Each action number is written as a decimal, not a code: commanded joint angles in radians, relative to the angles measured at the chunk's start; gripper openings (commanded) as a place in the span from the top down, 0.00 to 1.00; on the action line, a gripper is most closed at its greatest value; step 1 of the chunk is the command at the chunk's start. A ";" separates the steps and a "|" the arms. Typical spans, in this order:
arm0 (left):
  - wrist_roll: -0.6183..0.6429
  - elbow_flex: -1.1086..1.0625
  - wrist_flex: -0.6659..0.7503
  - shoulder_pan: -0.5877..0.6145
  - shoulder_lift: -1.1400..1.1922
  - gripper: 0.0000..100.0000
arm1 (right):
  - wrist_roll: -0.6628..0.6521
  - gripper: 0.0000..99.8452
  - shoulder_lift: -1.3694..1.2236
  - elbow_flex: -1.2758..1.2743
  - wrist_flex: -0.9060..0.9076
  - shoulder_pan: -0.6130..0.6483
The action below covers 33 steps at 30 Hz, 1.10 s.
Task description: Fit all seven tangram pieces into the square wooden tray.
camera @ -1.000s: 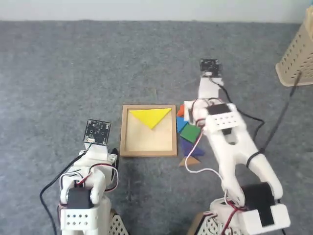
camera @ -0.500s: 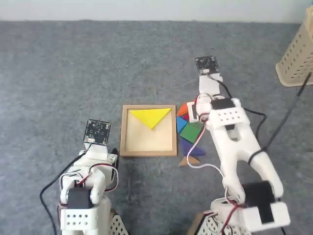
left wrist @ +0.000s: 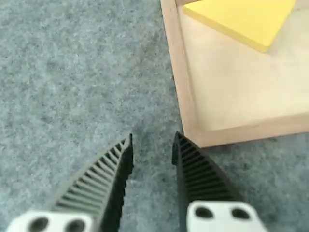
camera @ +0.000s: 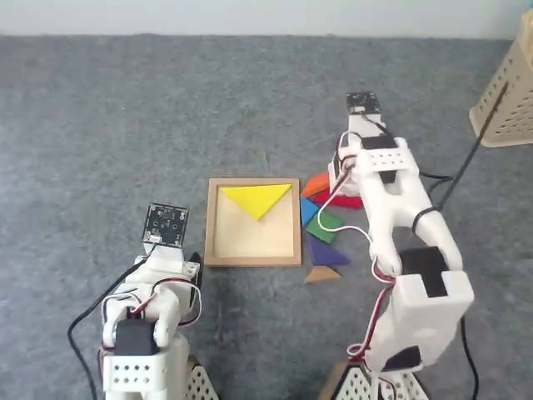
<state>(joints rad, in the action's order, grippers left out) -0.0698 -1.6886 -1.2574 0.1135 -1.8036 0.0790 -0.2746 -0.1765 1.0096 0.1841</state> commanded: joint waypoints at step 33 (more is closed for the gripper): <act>0.008 0.004 -0.005 0.000 -0.015 0.87 | 0.443 0.70 -0.291 0.324 0.159 0.025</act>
<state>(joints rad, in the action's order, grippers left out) -0.0698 -1.6886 -1.2574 0.1135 -1.8036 0.5071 -0.5646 0.1166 1.1293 0.2194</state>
